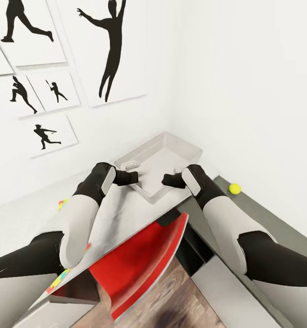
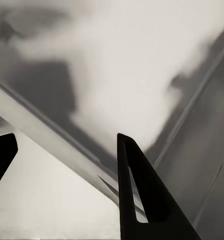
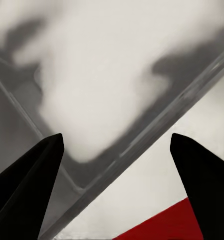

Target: Put all the toys in the child's room - the three board games (two on the bed and one on the table), the two jigsaw puzzles on the table, and the tennis ball on the table - inside the toy box on the table in the child's room.

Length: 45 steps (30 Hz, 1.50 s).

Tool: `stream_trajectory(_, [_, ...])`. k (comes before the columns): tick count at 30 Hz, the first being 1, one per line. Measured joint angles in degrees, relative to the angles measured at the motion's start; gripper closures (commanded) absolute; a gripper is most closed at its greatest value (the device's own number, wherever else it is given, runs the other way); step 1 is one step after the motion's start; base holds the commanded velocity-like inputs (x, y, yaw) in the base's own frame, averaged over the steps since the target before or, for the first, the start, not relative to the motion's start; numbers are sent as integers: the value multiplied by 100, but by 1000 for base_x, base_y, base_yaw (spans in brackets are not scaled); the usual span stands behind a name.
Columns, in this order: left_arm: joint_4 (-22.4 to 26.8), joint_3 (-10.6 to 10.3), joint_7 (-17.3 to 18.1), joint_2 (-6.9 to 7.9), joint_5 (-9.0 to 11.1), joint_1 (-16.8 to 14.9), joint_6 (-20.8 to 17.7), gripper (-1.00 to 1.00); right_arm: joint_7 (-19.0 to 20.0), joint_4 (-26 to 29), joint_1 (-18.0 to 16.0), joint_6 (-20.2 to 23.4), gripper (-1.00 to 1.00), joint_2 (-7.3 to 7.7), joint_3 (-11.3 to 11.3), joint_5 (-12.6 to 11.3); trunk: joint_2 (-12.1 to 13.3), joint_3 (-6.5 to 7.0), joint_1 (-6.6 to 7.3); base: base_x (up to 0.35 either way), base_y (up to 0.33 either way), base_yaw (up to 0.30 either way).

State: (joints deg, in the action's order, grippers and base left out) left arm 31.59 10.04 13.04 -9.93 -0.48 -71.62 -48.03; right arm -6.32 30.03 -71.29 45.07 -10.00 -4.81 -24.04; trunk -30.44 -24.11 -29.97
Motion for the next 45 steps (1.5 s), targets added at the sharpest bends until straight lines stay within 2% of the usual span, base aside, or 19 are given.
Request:
stream_trajectory(14, [-1,10,0,-1,1,0,-1,100,-1,4,0,1,100,0,-3,2,-1,0,2,-241,172,0])
stream_trajectory(31, [-1,14,2,-1,-3,0,0,100,-3,1,0,-5,100,0,-7,-6,-1,0,2,-65,180,0])
stream_trajectory(45, [-1,10,4,0,-7,0,0,100,-6,-5,0,-9,100,0,-9,-15,-1,0,4,62,-40,0])
